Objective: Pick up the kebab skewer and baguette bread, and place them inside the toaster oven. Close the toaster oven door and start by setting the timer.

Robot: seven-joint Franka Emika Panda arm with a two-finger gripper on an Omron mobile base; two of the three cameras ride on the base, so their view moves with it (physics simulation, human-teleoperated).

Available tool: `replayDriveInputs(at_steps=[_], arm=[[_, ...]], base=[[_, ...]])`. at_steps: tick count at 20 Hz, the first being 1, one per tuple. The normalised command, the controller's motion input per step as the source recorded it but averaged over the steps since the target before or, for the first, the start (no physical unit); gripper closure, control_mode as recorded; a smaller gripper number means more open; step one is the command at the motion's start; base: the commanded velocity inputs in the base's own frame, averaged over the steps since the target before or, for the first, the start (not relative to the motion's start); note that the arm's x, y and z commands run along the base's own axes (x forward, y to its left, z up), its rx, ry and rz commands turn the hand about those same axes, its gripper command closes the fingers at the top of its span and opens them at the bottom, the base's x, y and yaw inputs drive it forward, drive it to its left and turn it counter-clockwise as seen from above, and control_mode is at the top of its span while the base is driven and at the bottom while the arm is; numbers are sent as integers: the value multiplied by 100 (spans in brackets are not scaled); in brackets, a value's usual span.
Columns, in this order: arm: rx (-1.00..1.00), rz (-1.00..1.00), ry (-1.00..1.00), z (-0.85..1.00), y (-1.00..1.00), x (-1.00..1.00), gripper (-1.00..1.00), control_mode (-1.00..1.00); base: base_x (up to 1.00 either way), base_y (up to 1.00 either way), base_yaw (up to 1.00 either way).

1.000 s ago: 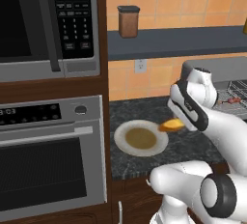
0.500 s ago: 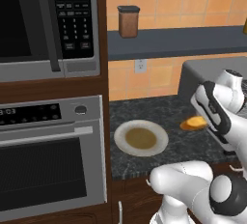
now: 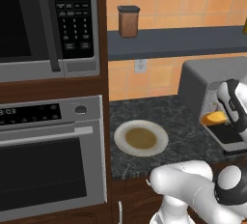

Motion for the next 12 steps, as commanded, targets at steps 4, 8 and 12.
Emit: replayDriveInputs(at_steps=[4, 8, 12], arm=[[0, -12, -5, 26, -72, 6, 100, -100], [0, -11, -10, 25, -69, 3, 100, -100], [0, -14, -12, 6, -68, 0, 100, -100]], base=[[0, 0, 0], [0, 0, 0], [0, 0, 0]])
